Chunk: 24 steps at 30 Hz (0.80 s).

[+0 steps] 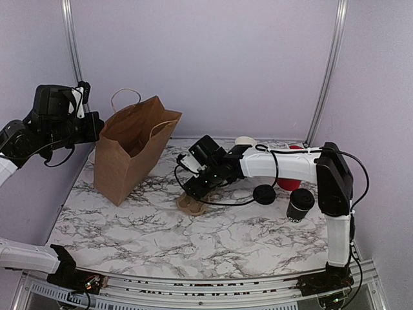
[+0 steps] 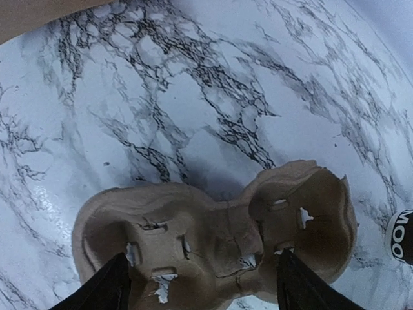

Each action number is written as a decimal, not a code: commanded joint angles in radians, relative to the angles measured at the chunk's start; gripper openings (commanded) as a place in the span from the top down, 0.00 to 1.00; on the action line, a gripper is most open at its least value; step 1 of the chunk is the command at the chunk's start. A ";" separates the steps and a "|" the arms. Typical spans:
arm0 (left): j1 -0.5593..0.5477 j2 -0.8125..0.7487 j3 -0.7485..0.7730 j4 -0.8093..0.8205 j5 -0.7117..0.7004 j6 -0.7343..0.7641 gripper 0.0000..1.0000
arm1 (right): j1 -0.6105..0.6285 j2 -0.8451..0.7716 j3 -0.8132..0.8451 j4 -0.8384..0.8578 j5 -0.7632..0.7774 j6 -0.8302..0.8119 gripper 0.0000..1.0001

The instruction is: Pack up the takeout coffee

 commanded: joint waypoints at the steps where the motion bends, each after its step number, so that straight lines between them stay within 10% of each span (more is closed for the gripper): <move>1: 0.007 -0.033 -0.009 0.037 -0.001 0.012 1.00 | -0.047 0.060 0.042 0.012 -0.004 -0.089 0.25; 24: 0.009 -0.049 -0.014 0.035 0.020 0.014 1.00 | -0.075 0.188 0.089 -0.061 -0.079 -0.180 0.30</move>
